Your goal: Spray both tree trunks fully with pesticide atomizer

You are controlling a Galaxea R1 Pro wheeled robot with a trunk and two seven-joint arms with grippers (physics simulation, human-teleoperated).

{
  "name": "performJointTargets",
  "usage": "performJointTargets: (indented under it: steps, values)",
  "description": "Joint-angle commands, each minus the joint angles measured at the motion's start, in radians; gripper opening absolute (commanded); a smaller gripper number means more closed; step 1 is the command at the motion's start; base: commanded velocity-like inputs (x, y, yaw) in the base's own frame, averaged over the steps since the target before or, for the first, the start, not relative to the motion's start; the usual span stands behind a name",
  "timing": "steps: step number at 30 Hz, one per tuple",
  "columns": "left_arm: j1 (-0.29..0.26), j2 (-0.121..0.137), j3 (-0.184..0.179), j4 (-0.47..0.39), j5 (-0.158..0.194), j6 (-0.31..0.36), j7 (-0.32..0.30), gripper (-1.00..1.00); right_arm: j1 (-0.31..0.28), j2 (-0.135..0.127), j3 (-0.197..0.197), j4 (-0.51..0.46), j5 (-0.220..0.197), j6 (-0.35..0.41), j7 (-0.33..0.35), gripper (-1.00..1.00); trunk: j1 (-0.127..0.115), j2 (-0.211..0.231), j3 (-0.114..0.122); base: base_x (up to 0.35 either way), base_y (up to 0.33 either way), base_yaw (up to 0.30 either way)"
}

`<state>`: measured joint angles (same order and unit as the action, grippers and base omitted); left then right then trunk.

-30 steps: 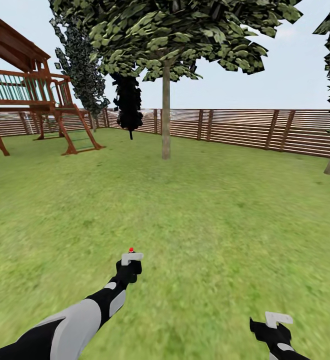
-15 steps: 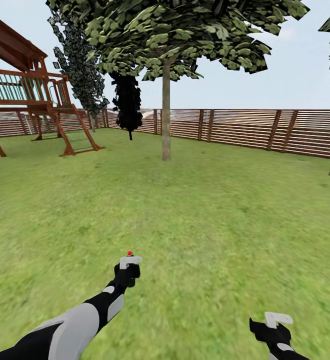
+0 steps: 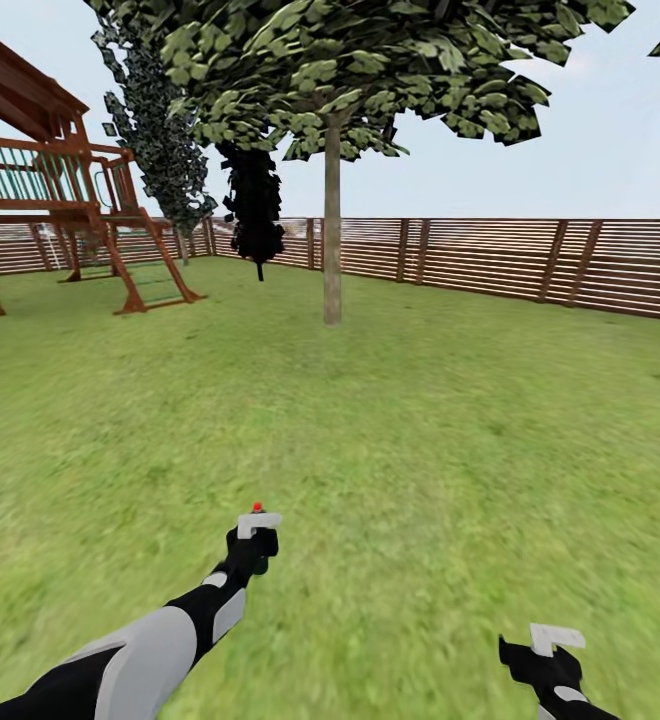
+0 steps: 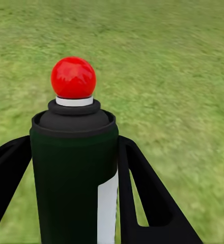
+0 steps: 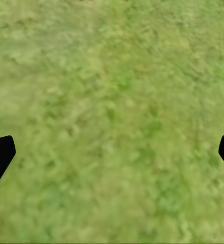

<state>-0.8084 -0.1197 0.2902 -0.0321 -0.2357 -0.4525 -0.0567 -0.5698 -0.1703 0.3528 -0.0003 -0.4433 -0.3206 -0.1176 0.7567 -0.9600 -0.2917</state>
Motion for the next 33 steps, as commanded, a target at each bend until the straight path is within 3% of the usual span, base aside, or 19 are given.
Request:
performJointTargets:
  steps: [1,33]
  values:
    - [0.0,0.0,0.0,0.0,0.0,0.0,0.0,-1.0,0.0,0.0,0.0,0.0,0.0,0.0,0.0,1.0,0.0,0.0,0.0,0.35,0.0,0.0]
    - [0.0,-0.001,0.0,0.001,0.0,0.0,0.0,-1.0,0.001,0.0,0.0,0.0,0.0,-0.002,0.001,1.0,0.0,0.0,0.0,0.35,0.0,0.0]
